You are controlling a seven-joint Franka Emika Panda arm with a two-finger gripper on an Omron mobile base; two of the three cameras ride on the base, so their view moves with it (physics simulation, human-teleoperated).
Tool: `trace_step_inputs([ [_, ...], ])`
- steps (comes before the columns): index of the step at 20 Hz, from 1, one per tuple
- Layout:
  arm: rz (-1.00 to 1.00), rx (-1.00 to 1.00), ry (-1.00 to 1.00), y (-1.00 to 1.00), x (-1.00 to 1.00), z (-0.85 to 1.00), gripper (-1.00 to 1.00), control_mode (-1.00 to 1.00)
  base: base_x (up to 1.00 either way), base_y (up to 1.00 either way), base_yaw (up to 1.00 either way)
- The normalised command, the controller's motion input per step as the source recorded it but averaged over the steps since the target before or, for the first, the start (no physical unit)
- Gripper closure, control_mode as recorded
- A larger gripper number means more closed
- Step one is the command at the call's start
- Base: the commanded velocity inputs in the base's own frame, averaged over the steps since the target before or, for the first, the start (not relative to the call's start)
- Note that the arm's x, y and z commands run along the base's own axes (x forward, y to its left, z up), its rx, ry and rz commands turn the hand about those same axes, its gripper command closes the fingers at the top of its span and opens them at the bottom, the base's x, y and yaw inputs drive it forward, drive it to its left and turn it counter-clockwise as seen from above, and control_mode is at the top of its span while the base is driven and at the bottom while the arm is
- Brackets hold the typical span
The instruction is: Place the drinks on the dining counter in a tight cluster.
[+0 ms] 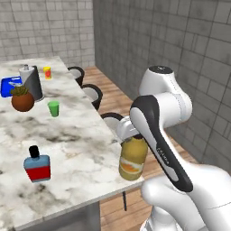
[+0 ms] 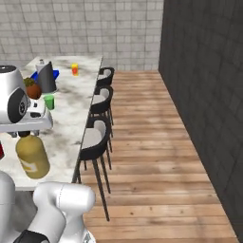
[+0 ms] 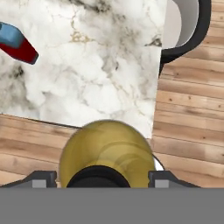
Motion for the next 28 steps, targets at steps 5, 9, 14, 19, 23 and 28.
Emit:
trace_step_inputs([
  [5,0.0,0.0,0.0,0.0,0.0,0.0,1.0,1.0,0.2,0.38,-0.03],
  [9,0.0,0.0,0.0,0.0,0.0,0.0,1.0,1.0,0.07,0.47,0.02],
  [14,0.0,0.0,0.0,0.0,0.0,0.0,1.0,1.0,0.01,0.38,0.1],
  [19,0.0,0.0,0.0,0.0,0.0,0.0,1.0,1.0,0.28,0.25,0.1],
  [23,0.0,0.0,0.0,0.0,0.0,0.0,1.0,1.0,0.17,0.14,0.11],
  [28,0.0,0.0,0.0,0.0,0.0,0.0,1.0,1.0,0.0,0.0,0.03],
])
